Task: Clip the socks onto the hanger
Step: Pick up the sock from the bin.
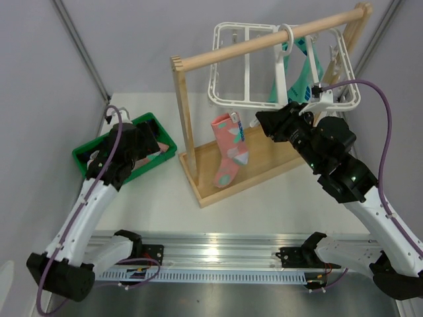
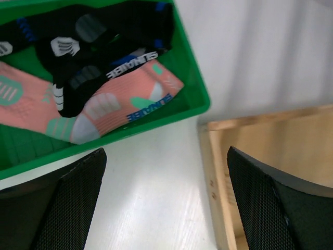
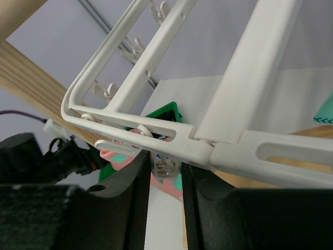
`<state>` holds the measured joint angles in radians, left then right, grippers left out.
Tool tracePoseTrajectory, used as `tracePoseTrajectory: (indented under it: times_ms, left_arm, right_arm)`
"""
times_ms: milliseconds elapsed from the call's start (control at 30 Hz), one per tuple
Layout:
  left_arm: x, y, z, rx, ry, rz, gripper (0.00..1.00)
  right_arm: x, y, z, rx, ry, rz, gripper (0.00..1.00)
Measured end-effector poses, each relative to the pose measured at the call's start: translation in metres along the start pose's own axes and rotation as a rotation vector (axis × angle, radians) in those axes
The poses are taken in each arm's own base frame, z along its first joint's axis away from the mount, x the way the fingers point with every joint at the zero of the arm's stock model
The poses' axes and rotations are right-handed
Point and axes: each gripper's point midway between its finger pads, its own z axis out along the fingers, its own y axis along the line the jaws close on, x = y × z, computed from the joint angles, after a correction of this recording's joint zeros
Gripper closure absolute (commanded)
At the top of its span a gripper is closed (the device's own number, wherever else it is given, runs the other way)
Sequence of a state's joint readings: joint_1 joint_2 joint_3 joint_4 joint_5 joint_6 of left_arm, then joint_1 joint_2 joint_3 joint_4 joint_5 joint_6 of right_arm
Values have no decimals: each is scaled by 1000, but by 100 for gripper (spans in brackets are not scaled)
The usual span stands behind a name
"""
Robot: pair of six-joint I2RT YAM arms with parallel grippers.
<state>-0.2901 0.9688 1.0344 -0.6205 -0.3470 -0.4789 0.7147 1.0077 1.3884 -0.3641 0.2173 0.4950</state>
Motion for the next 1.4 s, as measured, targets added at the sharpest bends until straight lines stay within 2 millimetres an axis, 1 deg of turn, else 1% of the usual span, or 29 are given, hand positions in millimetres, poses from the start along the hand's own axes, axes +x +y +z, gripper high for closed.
tracePoseTrajectory:
  times_ms: [133, 233, 333, 467, 500, 633, 767, 900, 1133, 1167, 1333, 1400]
  left_arm:
    - [15, 30, 48, -131, 121, -15, 1]
    - [25, 41, 79, -164, 209, -5, 3]
    - [31, 43, 107, -159, 287, 37, 7]
    - [30, 37, 140, -129, 355, 76, 14]
    - [30, 37, 146, -123, 364, 83, 14]
    - [44, 41, 173, -124, 437, 117, 15]
    - [59, 46, 188, -134, 505, 138, 15]
    - [66, 47, 205, -146, 537, 146, 16]
    - [83, 51, 223, -163, 593, 152, 26]
    - [85, 52, 224, -166, 602, 153, 30]
    - [95, 56, 225, -174, 634, 162, 44]
    - [97, 56, 225, -172, 641, 161, 55]
  right_arm:
    - [0, 2, -1, -15, 5, -2, 100]
    - [-2, 3, -3, -24, 3, -1, 100]
    - [-4, 4, -8, -37, -3, -3, 100]
    - [-5, 5, -12, -49, -8, -3, 100]
    - [-5, 5, -13, -51, -7, -3, 100]
    - [-4, 7, -13, -61, -2, -4, 100]
    - [-4, 8, -13, -66, -1, -3, 100]
    - [-4, 8, -13, -69, 1, -3, 100]
    - [-3, 9, -13, -75, 4, -4, 100]
    - [-3, 9, -13, -76, 5, -4, 100]
    - [-3, 10, -13, -78, 6, -3, 100]
    - [-3, 10, -13, -79, 7, -4, 100]
